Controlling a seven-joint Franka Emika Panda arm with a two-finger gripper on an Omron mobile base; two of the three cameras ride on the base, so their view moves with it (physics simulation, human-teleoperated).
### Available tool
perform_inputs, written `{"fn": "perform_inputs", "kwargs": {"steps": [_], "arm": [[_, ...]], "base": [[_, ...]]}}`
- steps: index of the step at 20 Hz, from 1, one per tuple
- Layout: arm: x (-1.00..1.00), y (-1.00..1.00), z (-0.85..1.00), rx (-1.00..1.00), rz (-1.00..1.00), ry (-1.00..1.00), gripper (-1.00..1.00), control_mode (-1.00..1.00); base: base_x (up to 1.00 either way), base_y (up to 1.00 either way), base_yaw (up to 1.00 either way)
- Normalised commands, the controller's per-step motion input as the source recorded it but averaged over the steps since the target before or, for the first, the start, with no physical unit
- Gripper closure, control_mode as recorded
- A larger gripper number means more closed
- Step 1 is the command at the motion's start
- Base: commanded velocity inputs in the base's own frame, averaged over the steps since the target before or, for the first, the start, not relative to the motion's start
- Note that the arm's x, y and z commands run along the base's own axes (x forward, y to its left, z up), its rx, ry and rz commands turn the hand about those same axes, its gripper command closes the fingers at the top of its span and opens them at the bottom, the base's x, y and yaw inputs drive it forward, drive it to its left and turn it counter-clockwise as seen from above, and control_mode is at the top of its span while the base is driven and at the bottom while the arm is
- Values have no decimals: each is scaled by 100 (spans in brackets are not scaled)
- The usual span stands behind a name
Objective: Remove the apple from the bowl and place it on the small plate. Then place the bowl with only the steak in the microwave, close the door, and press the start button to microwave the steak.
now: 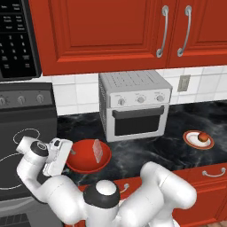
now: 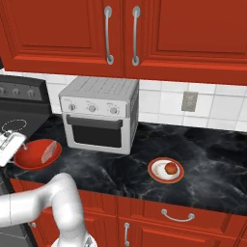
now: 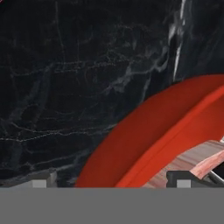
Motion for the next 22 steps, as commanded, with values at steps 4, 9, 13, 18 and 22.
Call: {"fn": "perform_inputs", "kwargs": {"steps": [4,9,13,18,22], "arm": [[-16,-36,-37,0,0,0,100,-100],[-1,-49,-29,2,0,-2,100,-100],[0,-46,-15,2,0,-1,100,-100],[-17,-15,9,0,0,-6,100,-100],[-48,2,45,0,2,-7,100,-100]], "base": [[0,0,0],[0,0,0],[0,0,0],[0,0,0],[0,0,0]]}}
